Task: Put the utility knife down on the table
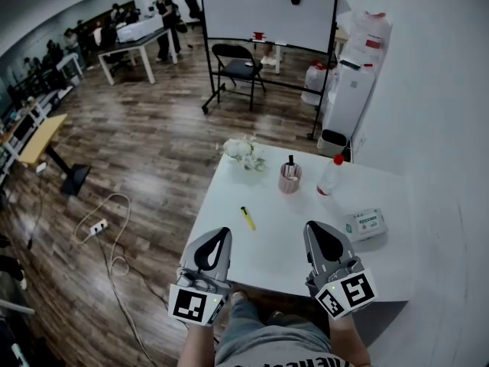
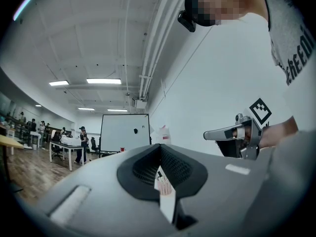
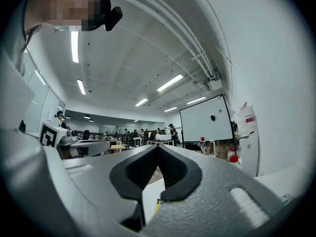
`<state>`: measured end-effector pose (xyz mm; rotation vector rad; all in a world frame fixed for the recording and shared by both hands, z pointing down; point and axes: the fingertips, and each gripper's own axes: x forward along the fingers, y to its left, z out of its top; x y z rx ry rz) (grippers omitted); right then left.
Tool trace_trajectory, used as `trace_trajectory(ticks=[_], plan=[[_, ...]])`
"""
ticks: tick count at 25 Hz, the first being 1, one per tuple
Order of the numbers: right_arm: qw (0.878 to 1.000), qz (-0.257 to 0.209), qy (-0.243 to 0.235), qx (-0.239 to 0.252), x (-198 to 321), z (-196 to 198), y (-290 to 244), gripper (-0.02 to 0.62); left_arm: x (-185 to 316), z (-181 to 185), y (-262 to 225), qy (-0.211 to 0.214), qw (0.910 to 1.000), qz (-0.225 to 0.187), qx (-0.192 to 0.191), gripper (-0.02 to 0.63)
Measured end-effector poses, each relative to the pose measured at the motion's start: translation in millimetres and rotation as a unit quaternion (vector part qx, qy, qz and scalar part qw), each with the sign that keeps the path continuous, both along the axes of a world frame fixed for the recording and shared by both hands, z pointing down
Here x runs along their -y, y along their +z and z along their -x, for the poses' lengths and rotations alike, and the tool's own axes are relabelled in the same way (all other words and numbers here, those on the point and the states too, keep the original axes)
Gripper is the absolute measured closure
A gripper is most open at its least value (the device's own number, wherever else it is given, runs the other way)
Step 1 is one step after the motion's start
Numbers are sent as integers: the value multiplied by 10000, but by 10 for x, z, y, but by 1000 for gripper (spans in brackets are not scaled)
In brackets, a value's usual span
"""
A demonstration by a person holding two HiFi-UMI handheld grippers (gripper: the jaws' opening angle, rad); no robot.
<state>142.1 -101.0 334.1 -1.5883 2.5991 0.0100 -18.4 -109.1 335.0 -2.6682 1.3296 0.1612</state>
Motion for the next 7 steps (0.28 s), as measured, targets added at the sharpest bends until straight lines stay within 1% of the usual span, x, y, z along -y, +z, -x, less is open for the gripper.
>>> trace_trajectory(ticks=[7], plan=[[10000, -21, -88, 16, -49, 18, -13, 595, -53, -20, -29, -48, 10000, -23, 13, 591]])
